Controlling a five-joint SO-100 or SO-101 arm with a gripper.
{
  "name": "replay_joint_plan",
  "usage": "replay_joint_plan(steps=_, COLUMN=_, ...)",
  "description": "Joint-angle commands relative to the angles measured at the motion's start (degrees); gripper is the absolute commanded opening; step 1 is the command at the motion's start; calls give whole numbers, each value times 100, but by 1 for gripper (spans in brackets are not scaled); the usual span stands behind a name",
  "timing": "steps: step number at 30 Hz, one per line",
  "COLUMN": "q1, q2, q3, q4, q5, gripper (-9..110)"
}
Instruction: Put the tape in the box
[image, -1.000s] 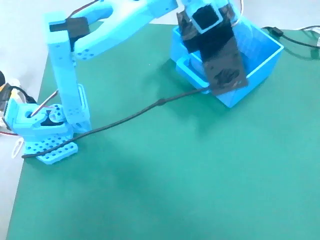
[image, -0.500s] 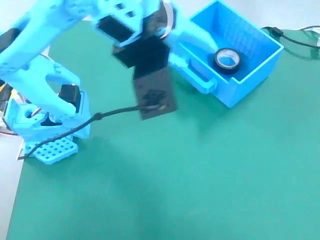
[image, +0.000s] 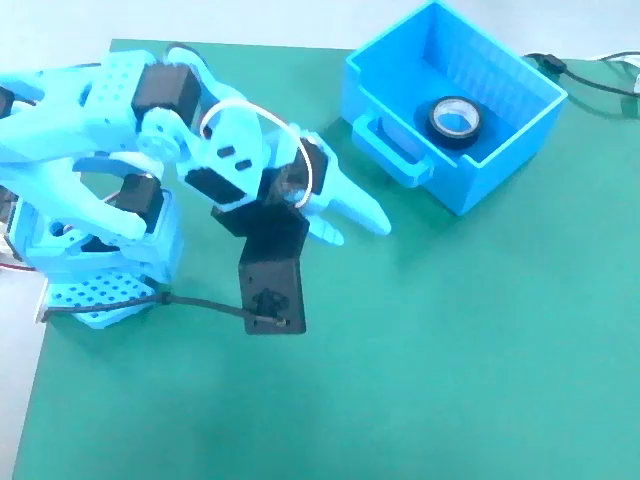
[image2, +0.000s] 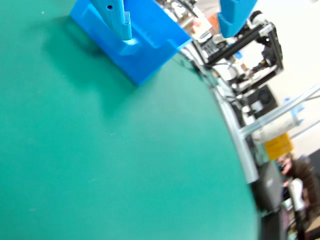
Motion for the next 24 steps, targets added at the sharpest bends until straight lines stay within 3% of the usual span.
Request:
replay_joint_plan(steps=1, q1=202, q2=176, q3=571, q4=-439, q5=-79, gripper=20)
replay_joint_plan(steps=13, q1=220, q2=1485, q3=2145, q4=-606, q5=-79, gripper=0)
replay_joint_plan(steps=24, q1=352, q2=1802, q3=2786, q4=-606, q5=-79, gripper=0)
